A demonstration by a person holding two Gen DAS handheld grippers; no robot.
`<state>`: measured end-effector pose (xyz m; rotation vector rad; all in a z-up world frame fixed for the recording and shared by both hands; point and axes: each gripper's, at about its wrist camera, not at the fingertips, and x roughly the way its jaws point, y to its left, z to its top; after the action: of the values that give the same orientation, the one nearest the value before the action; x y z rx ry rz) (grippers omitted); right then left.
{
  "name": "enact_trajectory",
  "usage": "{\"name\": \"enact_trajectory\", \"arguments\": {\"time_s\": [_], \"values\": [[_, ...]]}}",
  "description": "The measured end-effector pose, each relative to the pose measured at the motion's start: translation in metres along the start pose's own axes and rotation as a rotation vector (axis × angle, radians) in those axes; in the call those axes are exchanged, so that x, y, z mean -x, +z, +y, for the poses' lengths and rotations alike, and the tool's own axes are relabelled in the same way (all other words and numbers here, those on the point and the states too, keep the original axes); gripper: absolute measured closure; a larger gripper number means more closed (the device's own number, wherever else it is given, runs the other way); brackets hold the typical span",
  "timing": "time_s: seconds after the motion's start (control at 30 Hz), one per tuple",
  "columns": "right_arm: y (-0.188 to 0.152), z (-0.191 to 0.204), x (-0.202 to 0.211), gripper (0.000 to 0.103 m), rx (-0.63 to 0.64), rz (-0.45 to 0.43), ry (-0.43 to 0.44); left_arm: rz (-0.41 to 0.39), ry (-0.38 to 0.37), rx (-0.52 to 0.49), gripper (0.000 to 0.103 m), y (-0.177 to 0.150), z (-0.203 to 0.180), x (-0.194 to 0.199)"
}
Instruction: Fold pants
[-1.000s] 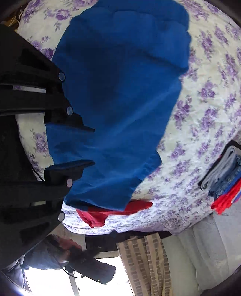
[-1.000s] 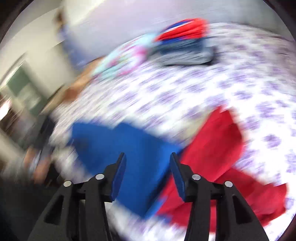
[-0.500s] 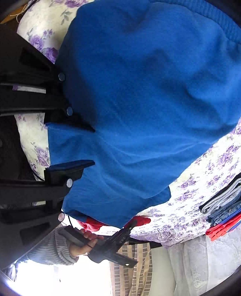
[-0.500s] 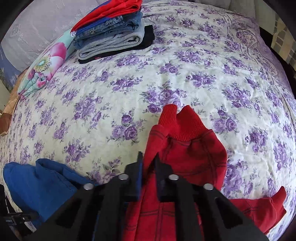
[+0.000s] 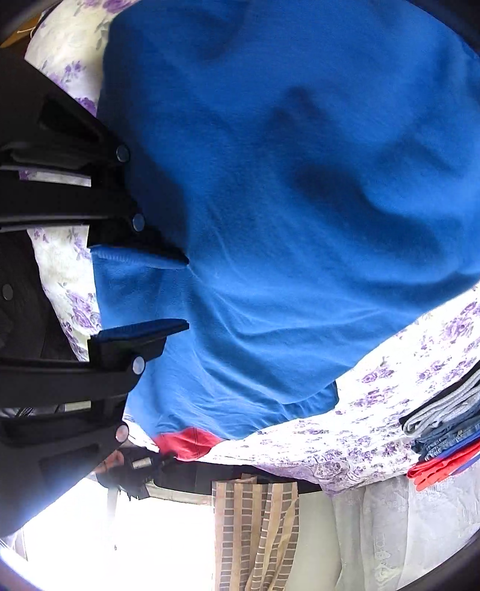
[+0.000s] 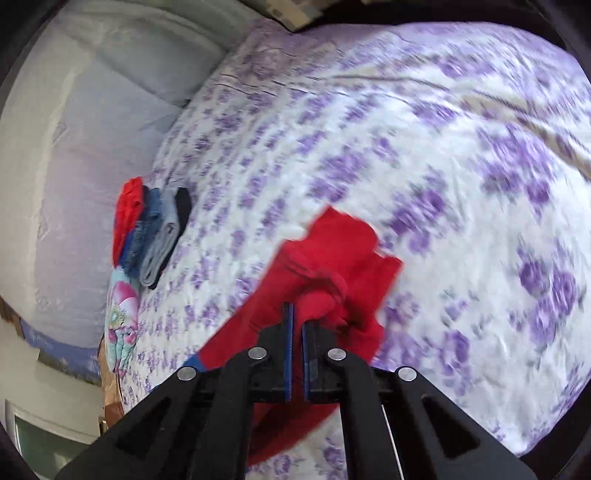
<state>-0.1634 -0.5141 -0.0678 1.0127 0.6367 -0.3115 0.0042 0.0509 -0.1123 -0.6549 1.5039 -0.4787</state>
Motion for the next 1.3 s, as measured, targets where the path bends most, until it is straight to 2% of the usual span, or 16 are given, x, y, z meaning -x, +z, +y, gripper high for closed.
{"name": "enact_trajectory", "arguments": {"time_s": [0.1,0.27,0.33,0.43,0.5,0.57,0.63,0.73,0.8,0.83,1.03,1.1,1.17,1.2,1.27,1.3], "values": [[-0.006,0.012,0.003,0.099,0.020,-0.023,0.035,0.008,0.004,0.000,0.076,0.001,-0.001,0.000],[0.003,0.029,-0.006,0.099,0.059,-0.002,0.047,0.014,-0.002,0.001,0.076,0.003,0.000,-0.003],[0.005,0.038,0.006,0.099,0.075,-0.019,0.072,0.011,-0.006,0.003,0.076,0.003,0.001,-0.002],[0.004,0.063,0.034,0.099,0.166,-0.050,0.122,0.004,-0.011,0.007,0.076,0.002,0.002,-0.001],[0.006,0.050,0.036,0.099,0.173,-0.039,0.072,0.002,-0.010,0.008,0.076,0.002,0.003,-0.001],[0.006,0.018,0.015,0.099,0.134,0.029,-0.054,0.000,-0.010,0.005,0.076,0.001,0.002,-0.001],[0.000,-0.012,0.002,0.099,0.028,0.089,-0.059,0.000,-0.009,0.004,0.076,0.001,0.002,-0.001],[-0.002,-0.016,0.013,0.091,-0.031,0.057,0.007,-0.004,-0.003,0.006,0.076,-0.001,0.003,0.001],[0.002,-0.016,0.020,0.044,-0.043,0.019,-0.004,-0.005,0.002,0.005,0.076,-0.001,0.002,0.001],[0.005,-0.017,0.021,0.043,-0.046,0.005,-0.008,-0.005,0.004,0.006,0.076,-0.001,0.002,0.000],[0.013,-0.037,-0.007,0.044,-0.134,0.044,0.060,-0.007,0.006,0.015,0.075,-0.002,0.001,-0.001],[0.015,-0.036,-0.017,0.062,-0.122,0.048,0.088,-0.004,0.006,0.021,0.075,-0.001,0.002,-0.001],[0.019,-0.021,-0.012,0.078,-0.070,0.027,0.095,-0.002,0.008,0.024,0.075,-0.001,0.001,0.000],[0.023,-0.003,-0.003,0.082,0.003,0.003,0.113,-0.005,0.010,0.025,0.075,-0.001,0.000,0.000],[0.028,0.028,0.016,0.084,0.159,-0.044,0.125,-0.013,0.017,0.023,0.076,-0.003,-0.001,0.000],[0.030,0.030,0.019,0.084,0.172,-0.048,0.129,-0.018,0.023,0.021,0.076,-0.003,-0.002,0.000]]}}
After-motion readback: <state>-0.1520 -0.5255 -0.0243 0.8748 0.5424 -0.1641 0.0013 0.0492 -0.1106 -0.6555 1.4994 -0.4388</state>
